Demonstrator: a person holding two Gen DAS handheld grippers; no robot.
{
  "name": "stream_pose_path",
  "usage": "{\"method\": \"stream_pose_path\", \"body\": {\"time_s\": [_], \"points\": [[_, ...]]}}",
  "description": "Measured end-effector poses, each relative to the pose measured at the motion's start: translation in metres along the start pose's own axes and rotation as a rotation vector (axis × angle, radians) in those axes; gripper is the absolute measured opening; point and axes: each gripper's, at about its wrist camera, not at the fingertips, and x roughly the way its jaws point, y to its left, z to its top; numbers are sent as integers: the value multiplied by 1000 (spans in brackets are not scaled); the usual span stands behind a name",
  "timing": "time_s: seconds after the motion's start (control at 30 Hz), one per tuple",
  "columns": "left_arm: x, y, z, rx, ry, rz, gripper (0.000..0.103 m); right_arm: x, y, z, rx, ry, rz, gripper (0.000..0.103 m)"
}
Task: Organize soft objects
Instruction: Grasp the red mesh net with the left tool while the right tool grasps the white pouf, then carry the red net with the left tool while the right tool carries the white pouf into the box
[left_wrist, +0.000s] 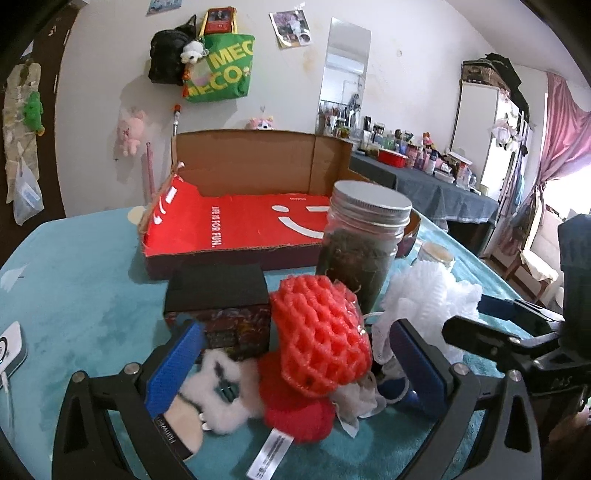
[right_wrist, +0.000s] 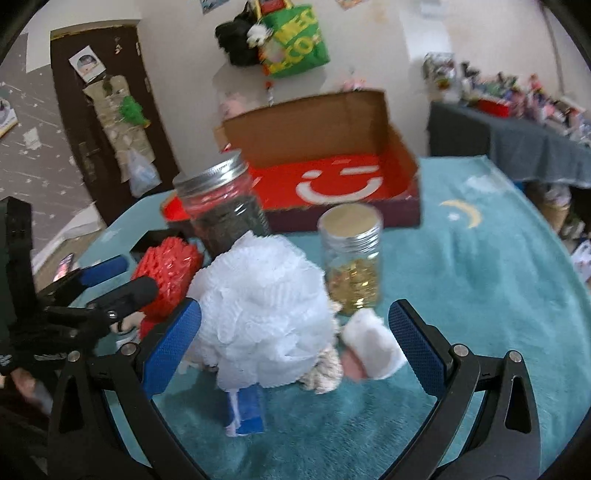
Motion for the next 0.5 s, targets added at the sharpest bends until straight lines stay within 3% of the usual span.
{"method": "stream_pose_path", "body": {"time_s": [0.1, 0.13, 0.17, 0.27, 0.5], "points": [[6, -3, -4, 16, 31, -12, 72, 6, 2, -2, -12, 33, 68, 102], [7, -5, -6, 17, 48, -38, 60, 8, 5, -4, -25, 40, 97, 92], [9, -5, -7, 15, 63, -64, 53, 8, 7, -5, -29, 43, 111, 72], [8, -9, -10, 13, 69, -70, 47, 7, 12, -10, -54, 34, 126, 50], [-9, -16, -14, 28, 26, -76, 44, -10, 18, -18, -73, -39, 84, 38]]}}
